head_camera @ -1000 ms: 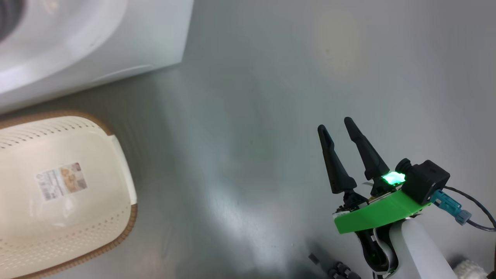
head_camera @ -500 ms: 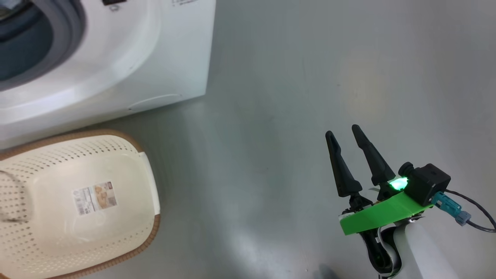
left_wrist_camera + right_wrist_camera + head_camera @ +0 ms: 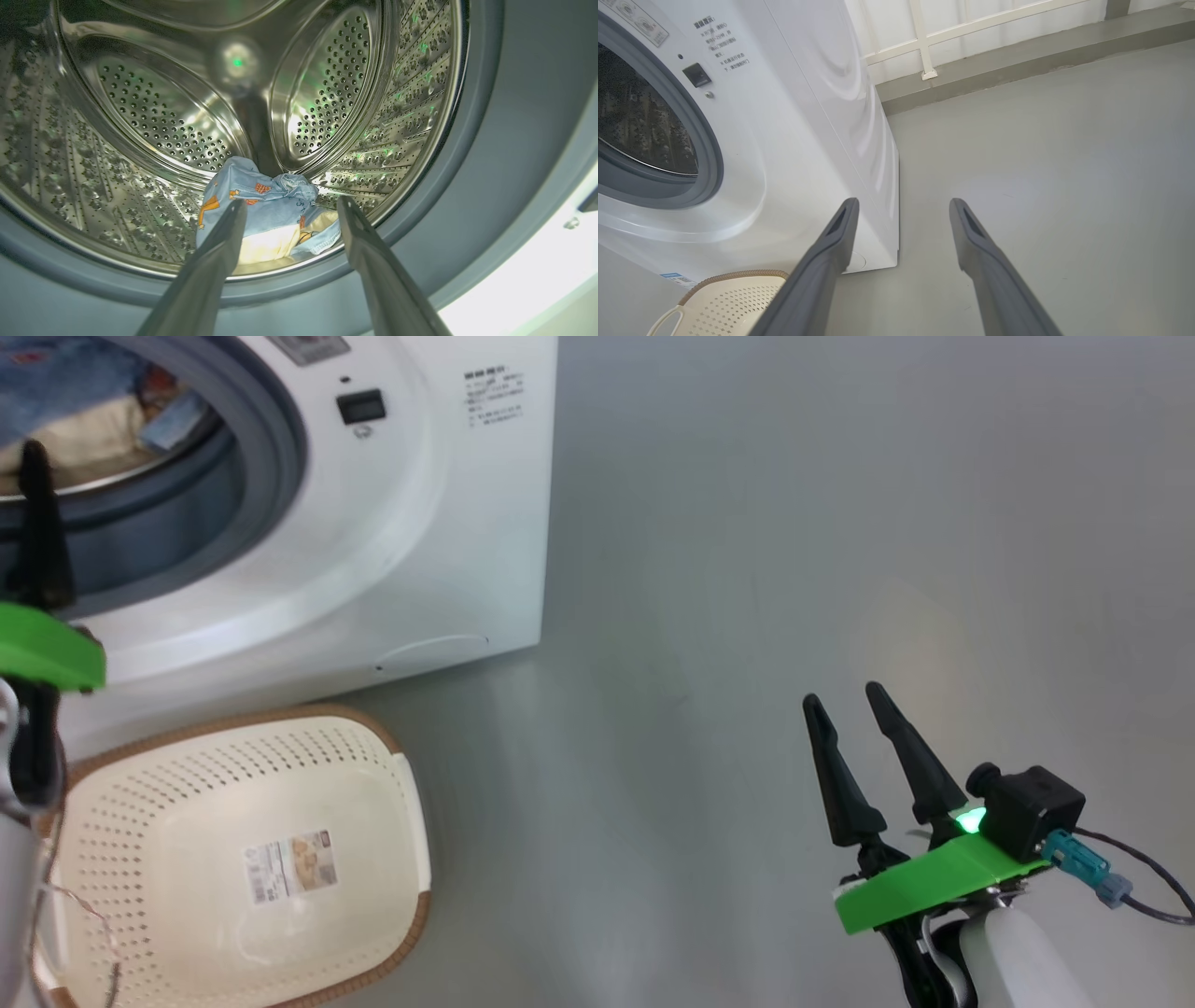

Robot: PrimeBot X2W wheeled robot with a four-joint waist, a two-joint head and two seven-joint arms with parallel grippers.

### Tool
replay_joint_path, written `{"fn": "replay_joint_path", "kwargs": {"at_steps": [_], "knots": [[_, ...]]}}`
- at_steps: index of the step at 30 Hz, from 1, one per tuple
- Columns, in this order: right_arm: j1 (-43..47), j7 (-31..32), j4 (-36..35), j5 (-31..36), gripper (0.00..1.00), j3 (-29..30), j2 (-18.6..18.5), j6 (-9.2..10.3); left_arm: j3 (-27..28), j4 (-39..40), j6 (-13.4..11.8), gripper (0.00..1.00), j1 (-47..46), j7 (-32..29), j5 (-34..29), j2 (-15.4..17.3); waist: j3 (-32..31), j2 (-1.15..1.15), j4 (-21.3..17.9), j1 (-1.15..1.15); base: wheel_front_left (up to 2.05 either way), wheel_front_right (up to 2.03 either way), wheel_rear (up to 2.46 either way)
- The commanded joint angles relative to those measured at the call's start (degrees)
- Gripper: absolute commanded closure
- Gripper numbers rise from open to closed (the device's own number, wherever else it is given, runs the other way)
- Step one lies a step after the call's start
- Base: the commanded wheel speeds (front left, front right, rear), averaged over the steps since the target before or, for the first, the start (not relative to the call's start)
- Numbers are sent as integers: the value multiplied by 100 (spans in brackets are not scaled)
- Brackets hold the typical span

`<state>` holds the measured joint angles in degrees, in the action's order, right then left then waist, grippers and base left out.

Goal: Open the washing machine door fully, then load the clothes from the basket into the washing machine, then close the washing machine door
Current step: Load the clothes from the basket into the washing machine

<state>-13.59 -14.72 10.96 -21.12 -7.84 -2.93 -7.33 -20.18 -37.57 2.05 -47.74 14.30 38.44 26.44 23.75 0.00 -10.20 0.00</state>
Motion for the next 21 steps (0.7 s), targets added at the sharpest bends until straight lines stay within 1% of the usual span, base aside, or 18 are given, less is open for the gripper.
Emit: {"fn": "replay_joint_path", "kwargs": {"at_steps": [1,5,9,16,21], "knots": [[170,-28,-61,64,0,-47,5,-16,309,385,-104,0,315,68,-129,230,-373,0,150,0,0,0,0],[308,-28,30,130,0,37,5,-16,578,891,-285,0,969,69,-291,152,-692,0,204,0,0,0,0],[477,-28,95,216,0,165,5,-16,787,1417,-394,0,1579,69,-561,121,-986,0,251,0,0,0,0],[681,-28,128,422,0,271,5,-16,1273,2240,-666,0,2744,69,-982,-87,-1422,0,294,0,0,0,0],[761,-28,140,509,0,296,5,-16,1550,2752,-744,0,3507,70,-1283,-273,-1665,0,317,0,0,0,0]]}}
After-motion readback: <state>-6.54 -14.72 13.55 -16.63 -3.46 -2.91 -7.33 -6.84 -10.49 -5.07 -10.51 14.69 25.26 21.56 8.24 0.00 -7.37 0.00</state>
